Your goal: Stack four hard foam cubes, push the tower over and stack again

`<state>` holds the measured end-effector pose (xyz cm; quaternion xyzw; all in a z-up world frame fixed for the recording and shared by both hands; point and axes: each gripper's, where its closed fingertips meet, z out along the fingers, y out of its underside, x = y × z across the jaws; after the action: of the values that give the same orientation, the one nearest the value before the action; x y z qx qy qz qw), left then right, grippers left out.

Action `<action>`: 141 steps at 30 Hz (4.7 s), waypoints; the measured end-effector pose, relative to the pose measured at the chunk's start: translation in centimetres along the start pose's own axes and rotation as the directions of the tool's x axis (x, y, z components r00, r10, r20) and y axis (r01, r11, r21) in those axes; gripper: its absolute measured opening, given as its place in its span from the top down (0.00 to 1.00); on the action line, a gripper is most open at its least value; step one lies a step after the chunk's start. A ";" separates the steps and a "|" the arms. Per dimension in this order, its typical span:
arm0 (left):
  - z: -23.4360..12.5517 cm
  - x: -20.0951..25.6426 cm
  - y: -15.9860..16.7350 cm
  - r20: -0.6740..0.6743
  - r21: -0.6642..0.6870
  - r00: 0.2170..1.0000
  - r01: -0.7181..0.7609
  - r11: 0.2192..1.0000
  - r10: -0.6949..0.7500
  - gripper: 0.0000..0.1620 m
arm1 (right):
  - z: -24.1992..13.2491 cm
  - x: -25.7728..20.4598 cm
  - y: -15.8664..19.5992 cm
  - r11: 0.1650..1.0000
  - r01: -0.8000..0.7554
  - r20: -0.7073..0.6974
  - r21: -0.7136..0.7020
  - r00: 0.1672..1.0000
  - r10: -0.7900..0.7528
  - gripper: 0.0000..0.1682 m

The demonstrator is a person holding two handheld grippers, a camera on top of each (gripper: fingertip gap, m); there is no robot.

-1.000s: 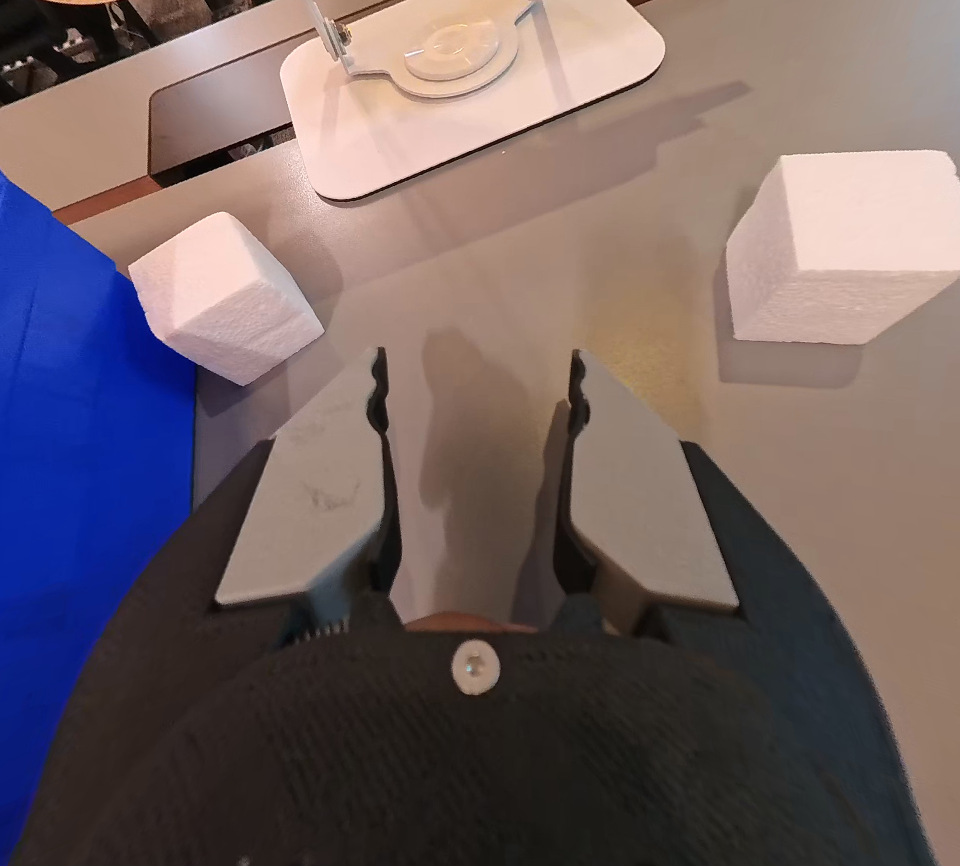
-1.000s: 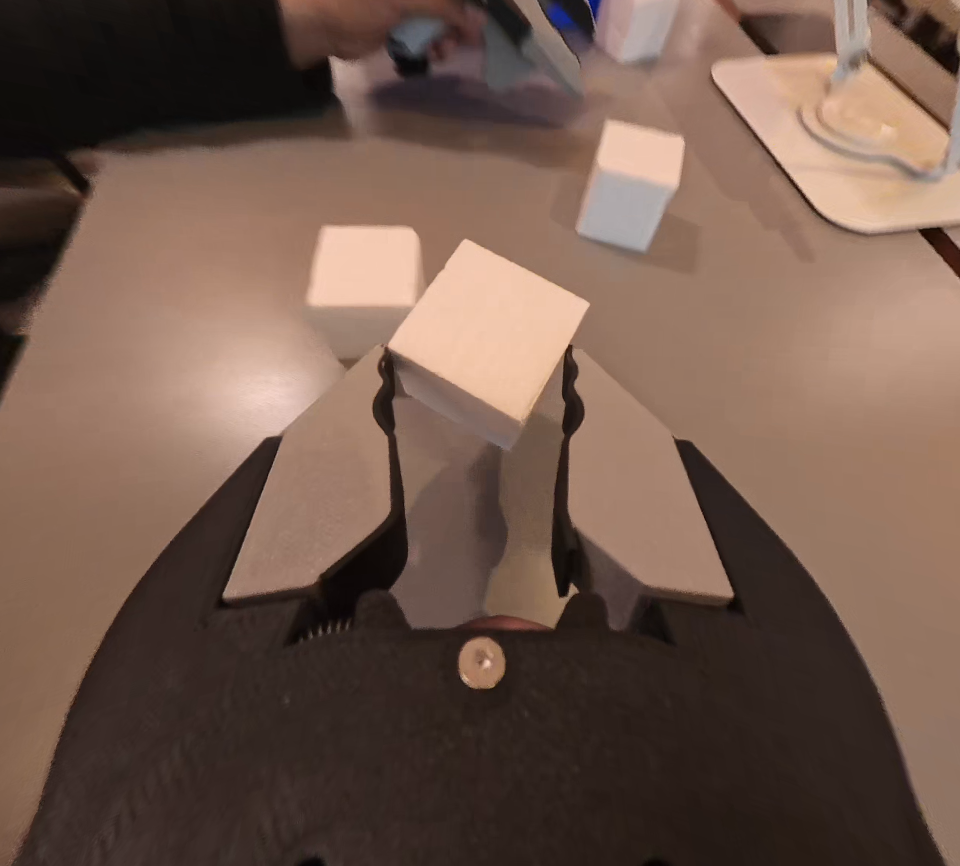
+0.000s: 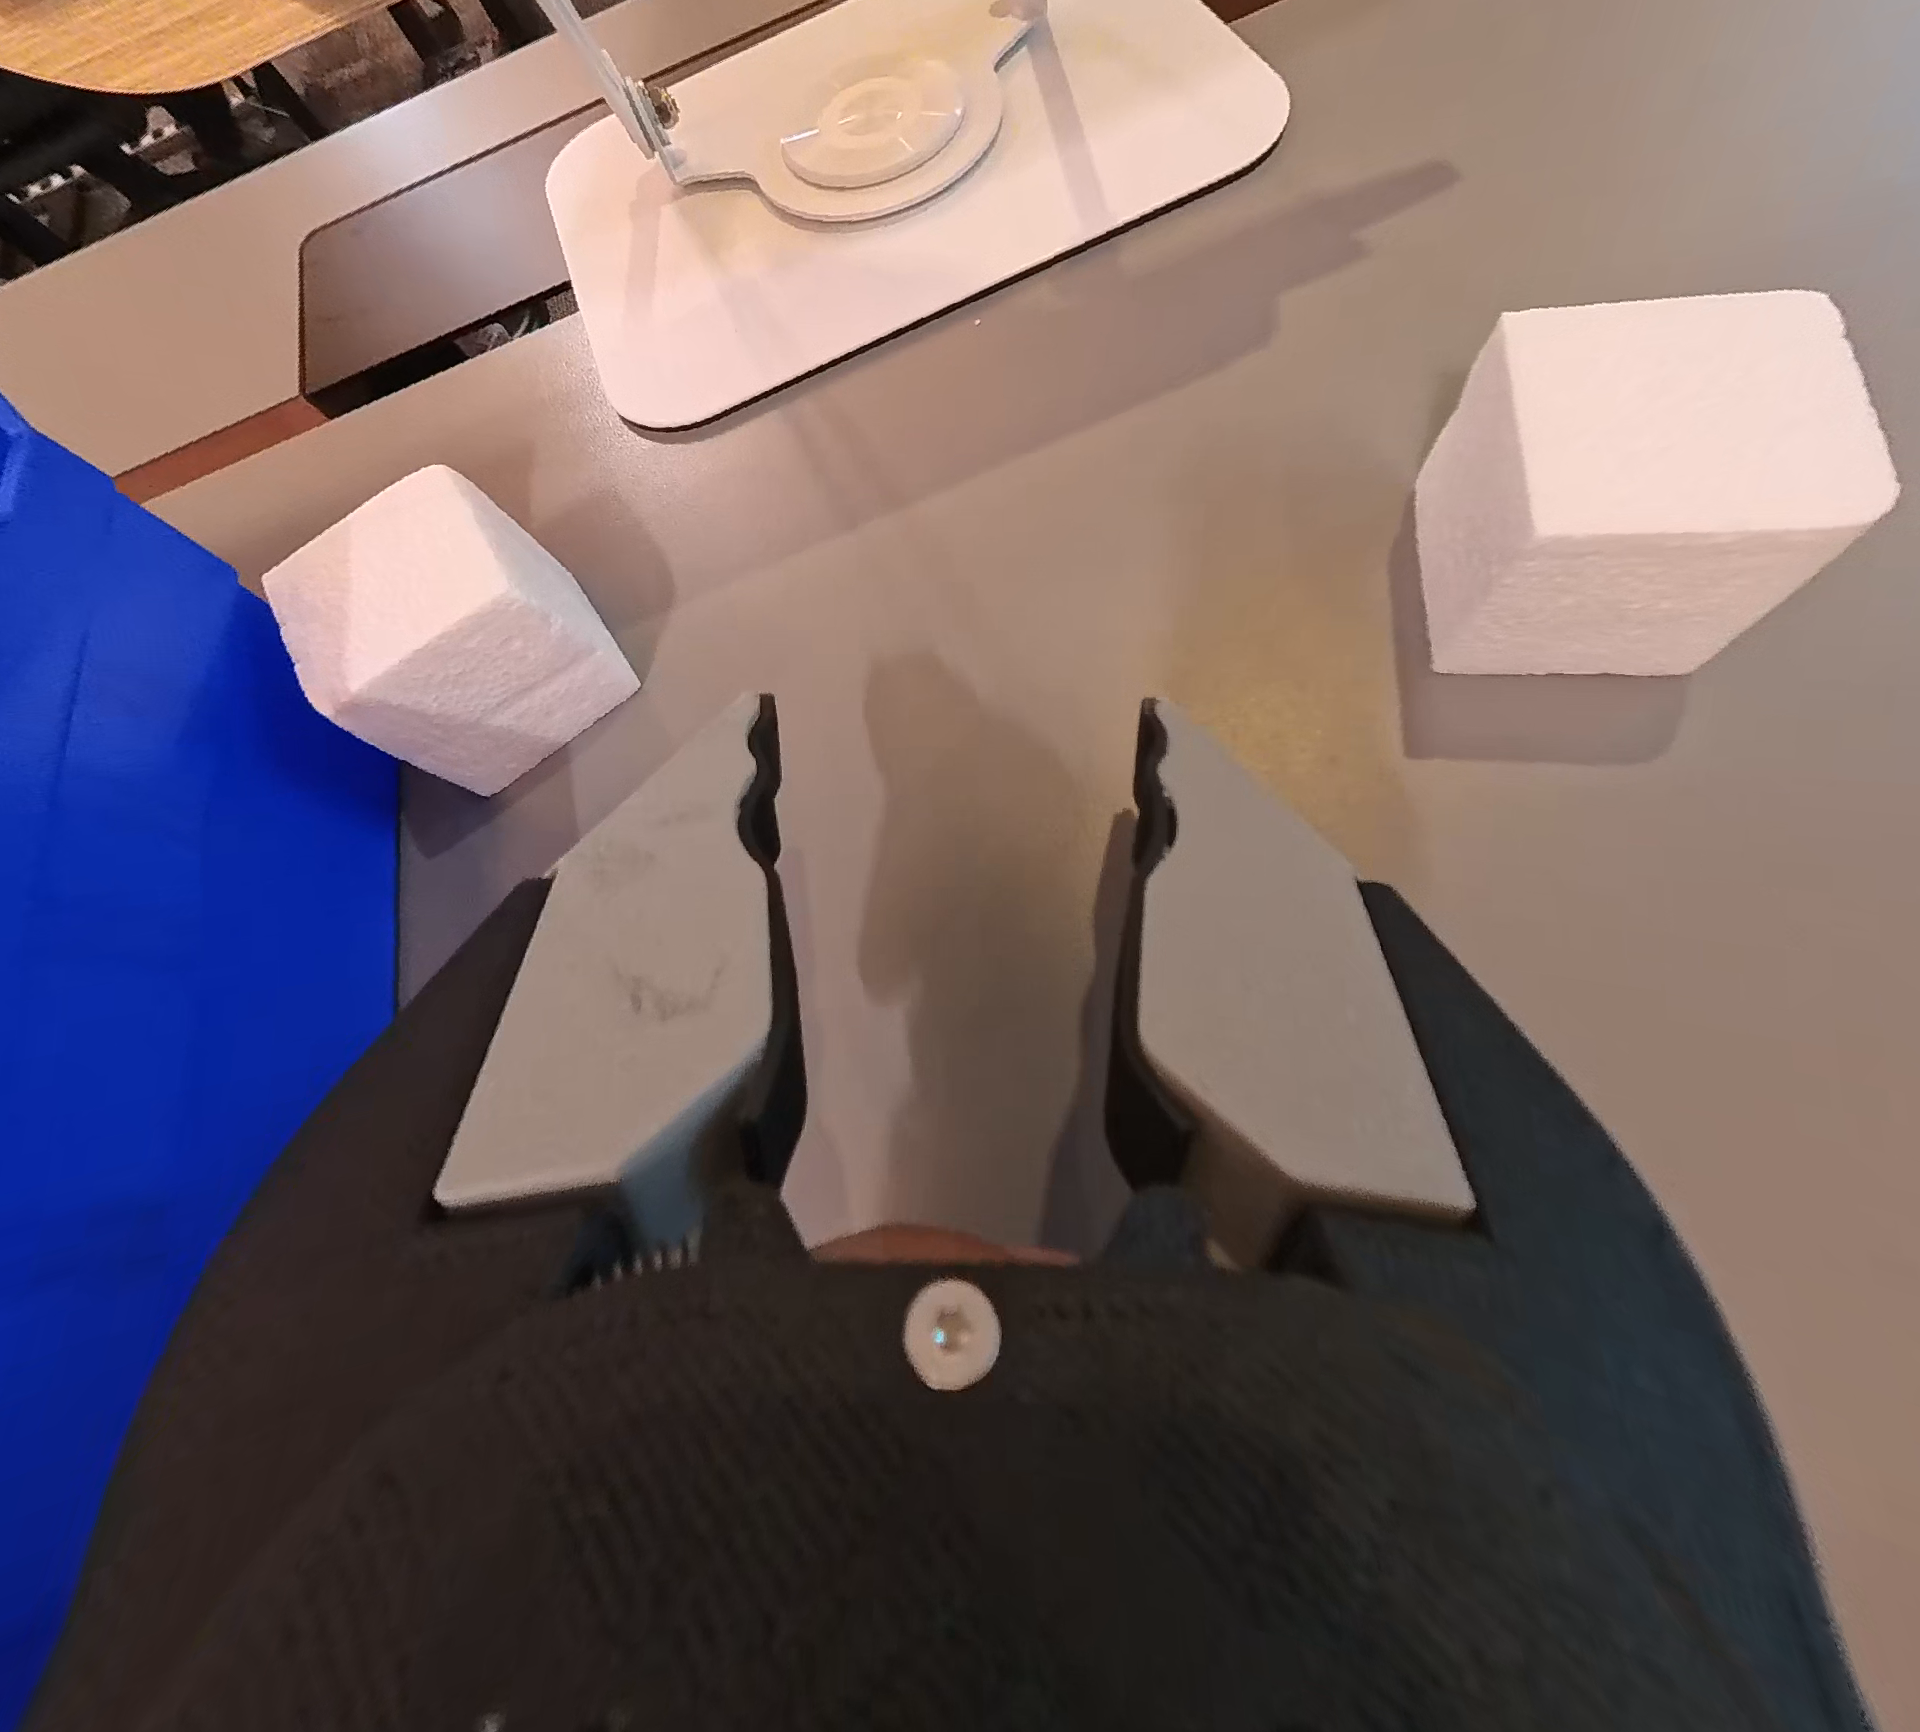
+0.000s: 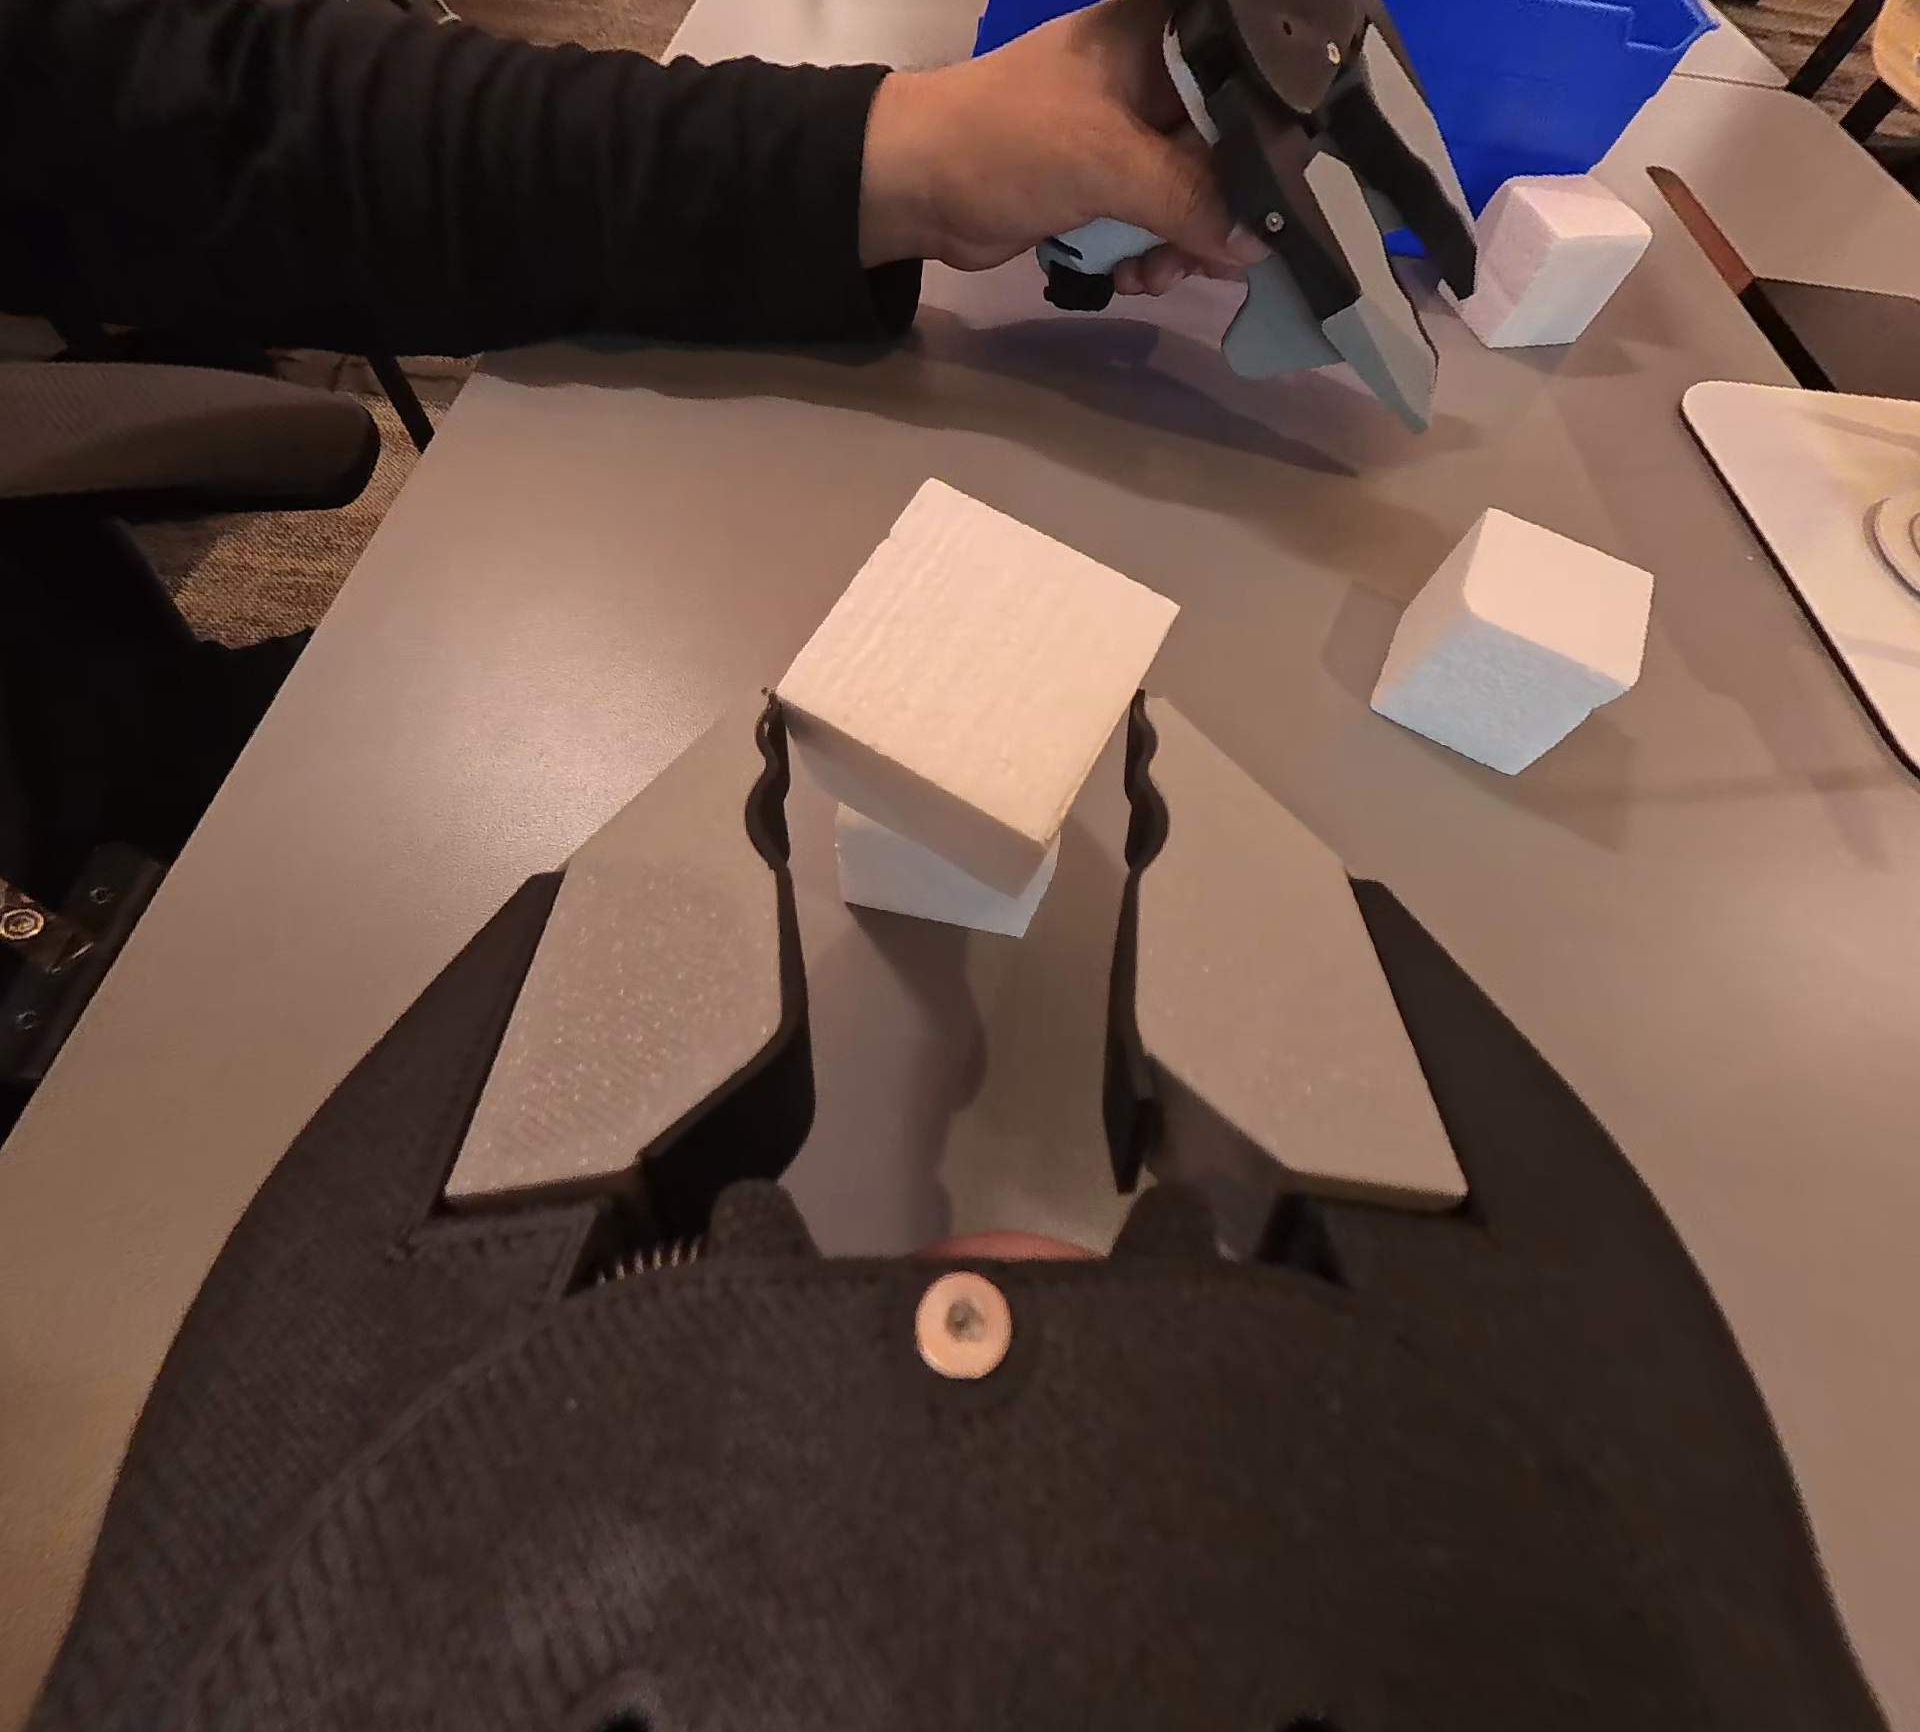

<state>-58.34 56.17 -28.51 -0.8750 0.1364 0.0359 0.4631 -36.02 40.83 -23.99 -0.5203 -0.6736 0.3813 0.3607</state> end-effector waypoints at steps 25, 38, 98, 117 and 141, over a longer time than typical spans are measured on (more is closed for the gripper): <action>0.0 0.0 0.0 0.001 -0.002 1.000 -0.009 1.000 0.009 0.58 | -0.2 0.4 -0.1 1.000 -0.029 -0.030 0.005 0.999 0.029 0.60; -0.4 -0.4 -0.3 0.006 0.015 1.000 0.012 1.000 -0.012 0.59 | -5.0 0.0 0.5 0.996 -0.057 0.032 0.068 0.998 0.054 0.85; -8.3 21.5 3.0 -0.754 0.146 0.545 -0.406 0.902 0.367 0.92 | -1.4 3.4 2.6 0.992 -0.127 -0.107 -0.001 0.986 0.127 0.90; -7.3 21.3 2.2 -0.737 0.133 0.593 -0.341 0.930 0.323 0.89 | -0.2 2.7 5.0 0.979 -0.167 -0.070 -0.113 0.985 0.160 0.88; -1.8 11.2 -1.5 -0.305 0.063 0.952 -0.020 0.998 0.038 0.46 | -3.5 7.4 5.2 0.966 -0.258 -0.266 -0.005 0.932 0.247 0.87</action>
<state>-47.30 53.24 -28.37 -0.8539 0.2205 -0.0973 0.4613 -32.18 49.40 -26.44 -0.6557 -0.5545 0.3385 0.3847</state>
